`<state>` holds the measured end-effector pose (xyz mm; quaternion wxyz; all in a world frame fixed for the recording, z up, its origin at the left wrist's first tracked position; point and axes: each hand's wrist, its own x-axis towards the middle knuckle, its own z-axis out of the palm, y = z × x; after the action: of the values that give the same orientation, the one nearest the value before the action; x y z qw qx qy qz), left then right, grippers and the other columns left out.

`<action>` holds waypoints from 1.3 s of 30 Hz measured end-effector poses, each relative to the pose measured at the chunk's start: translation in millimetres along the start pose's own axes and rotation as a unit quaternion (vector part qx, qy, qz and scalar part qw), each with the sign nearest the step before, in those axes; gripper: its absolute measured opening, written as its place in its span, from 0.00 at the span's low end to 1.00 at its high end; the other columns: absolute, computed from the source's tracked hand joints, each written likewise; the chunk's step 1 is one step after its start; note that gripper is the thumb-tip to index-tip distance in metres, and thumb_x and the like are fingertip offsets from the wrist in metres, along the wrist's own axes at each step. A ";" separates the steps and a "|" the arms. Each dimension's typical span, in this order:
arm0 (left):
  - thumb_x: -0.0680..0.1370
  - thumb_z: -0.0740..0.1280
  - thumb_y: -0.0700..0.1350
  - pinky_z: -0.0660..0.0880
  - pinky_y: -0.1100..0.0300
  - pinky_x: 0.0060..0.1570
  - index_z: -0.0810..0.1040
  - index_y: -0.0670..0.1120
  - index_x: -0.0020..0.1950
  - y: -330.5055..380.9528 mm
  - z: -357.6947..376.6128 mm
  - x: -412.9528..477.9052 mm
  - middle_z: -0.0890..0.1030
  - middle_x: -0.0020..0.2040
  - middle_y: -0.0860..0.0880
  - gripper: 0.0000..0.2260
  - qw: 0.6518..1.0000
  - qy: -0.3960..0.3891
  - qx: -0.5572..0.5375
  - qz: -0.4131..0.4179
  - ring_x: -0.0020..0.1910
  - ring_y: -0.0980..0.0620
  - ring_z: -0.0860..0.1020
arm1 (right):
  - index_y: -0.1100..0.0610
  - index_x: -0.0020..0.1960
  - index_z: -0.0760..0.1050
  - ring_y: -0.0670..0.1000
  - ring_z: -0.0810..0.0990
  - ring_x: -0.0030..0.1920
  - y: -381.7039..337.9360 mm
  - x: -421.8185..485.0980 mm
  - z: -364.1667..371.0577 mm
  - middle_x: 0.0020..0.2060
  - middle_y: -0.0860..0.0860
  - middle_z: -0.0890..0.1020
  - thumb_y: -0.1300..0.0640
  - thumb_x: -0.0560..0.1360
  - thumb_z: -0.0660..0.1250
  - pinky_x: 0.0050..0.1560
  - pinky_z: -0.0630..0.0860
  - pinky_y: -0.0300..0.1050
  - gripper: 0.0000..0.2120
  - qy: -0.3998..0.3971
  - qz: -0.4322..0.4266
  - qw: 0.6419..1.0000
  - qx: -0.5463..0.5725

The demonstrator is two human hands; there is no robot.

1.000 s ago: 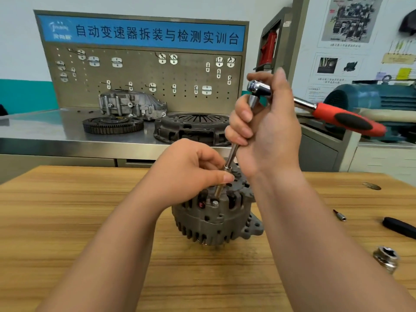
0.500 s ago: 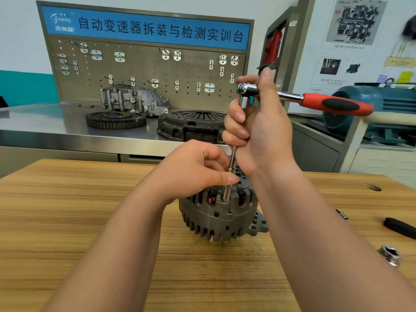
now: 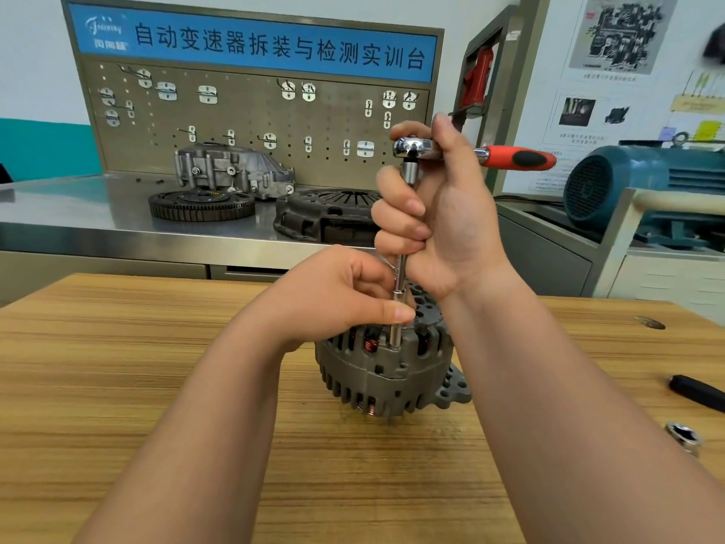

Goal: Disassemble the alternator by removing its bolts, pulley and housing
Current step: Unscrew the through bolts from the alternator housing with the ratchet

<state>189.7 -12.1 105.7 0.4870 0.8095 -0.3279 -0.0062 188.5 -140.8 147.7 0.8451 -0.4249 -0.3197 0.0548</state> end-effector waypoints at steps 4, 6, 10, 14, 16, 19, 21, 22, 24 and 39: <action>0.73 0.72 0.41 0.78 0.46 0.45 0.80 0.47 0.34 7.4 4.3 -3.5 0.84 0.37 0.42 0.08 0.999 0.003 -0.003 0.041 0.38 0.41 0.80 | 0.53 0.43 0.74 0.43 0.56 0.19 -5.9 -10.3 2.1 0.21 0.47 0.62 0.44 0.82 0.50 0.22 0.53 0.31 0.20 0.040 -0.057 0.998 -0.001; 0.78 0.67 0.41 0.77 0.48 0.39 0.80 0.46 0.39 17.5 16.1 -4.1 0.84 0.36 0.46 0.08 0.998 -0.001 -0.018 0.066 0.36 0.41 0.79 | 0.54 0.41 0.72 0.43 0.56 0.20 -19.7 -22.5 -0.7 0.22 0.46 0.62 0.43 0.82 0.51 0.20 0.53 0.33 0.21 0.089 -0.125 0.988 0.024; 0.83 0.56 0.43 0.68 0.62 0.28 0.71 0.49 0.40 37.7 65.0 -0.9 0.70 0.27 0.55 0.12 0.994 -0.030 -0.077 0.075 0.26 0.57 0.69 | 0.54 0.30 0.63 0.43 0.55 0.20 -50.5 -58.1 -14.4 0.21 0.46 0.60 0.39 0.80 0.50 0.17 0.53 0.35 0.26 0.194 -0.221 0.952 0.089; 0.83 0.55 0.47 0.62 0.64 0.27 0.69 0.49 0.39 31.2 102.3 3.6 0.67 0.28 0.56 0.13 0.998 -0.033 -0.019 0.043 0.25 0.60 0.65 | 0.54 0.28 0.64 0.43 0.55 0.19 -72.9 -88.1 -34.8 0.21 0.46 0.61 0.40 0.81 0.51 0.16 0.53 0.35 0.28 0.261 -0.277 0.916 0.130; 0.83 0.55 0.48 0.65 0.63 0.31 0.70 0.49 0.39 20.3 111.2 4.5 0.69 0.30 0.55 0.13 0.999 -0.035 0.015 -0.006 0.28 0.59 0.66 | 0.56 0.25 0.64 0.44 0.57 0.17 -98.1 -106.5 -53.9 0.20 0.47 0.61 0.40 0.81 0.50 0.15 0.55 0.36 0.31 0.244 -0.318 0.898 0.181; 0.82 0.57 0.51 0.69 0.63 0.34 0.73 0.51 0.42 7.4 127.7 10.9 0.75 0.36 0.53 0.11 0.997 -0.024 0.065 -0.027 0.32 0.59 0.70 | 0.60 0.27 0.65 0.49 0.60 0.15 -130.2 -134.0 -86.9 0.19 0.51 0.62 0.43 0.84 0.48 0.13 0.60 0.37 0.32 0.163 -0.339 0.890 0.259; 0.82 0.59 0.51 0.68 0.65 0.32 0.76 0.51 0.47 3.2 143.5 18.6 0.76 0.37 0.54 0.09 0.994 -0.042 0.097 -0.025 0.31 0.61 0.70 | 0.60 0.29 0.65 0.50 0.61 0.16 -135.5 -142.6 -97.9 0.19 0.52 0.63 0.43 0.84 0.48 0.14 0.61 0.37 0.31 0.158 -0.326 0.896 0.258; 0.82 0.60 0.50 0.67 0.65 0.31 0.78 0.51 0.51 1.4 152.4 23.0 0.76 0.37 0.55 0.08 0.991 -0.060 0.117 -0.031 0.31 0.61 0.70 | 0.60 0.28 0.66 0.49 0.61 0.16 -134.7 -143.8 -99.1 0.19 0.51 0.63 0.42 0.83 0.48 0.14 0.60 0.37 0.32 0.177 -0.318 0.902 0.234; 0.82 0.61 0.49 0.68 0.65 0.32 0.78 0.51 0.57 -2.0 169.7 31.3 0.76 0.41 0.56 0.08 0.981 -0.094 0.165 -0.041 0.35 0.61 0.72 | 0.59 0.24 0.68 0.45 0.59 0.17 -130.9 -142.1 -96.0 0.20 0.48 0.64 0.41 0.82 0.50 0.15 0.57 0.36 0.33 0.240 -0.298 0.909 0.166; 0.76 0.70 0.52 0.71 0.58 0.51 0.80 0.51 0.57 -21.7 219.5 48.3 0.80 0.54 0.53 0.12 0.943 -0.143 0.297 0.039 0.55 0.52 0.74 | 0.53 0.38 0.71 0.43 0.54 0.21 -135.9 -155.6 -118.6 0.23 0.46 0.62 0.43 0.81 0.53 0.20 0.51 0.34 0.20 0.391 -0.223 0.888 0.093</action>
<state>166.8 -203.4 -11.9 0.1725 0.8945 -0.4124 -0.0057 110.9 -364.6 121.7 0.9273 -0.2492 -0.0430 -0.2759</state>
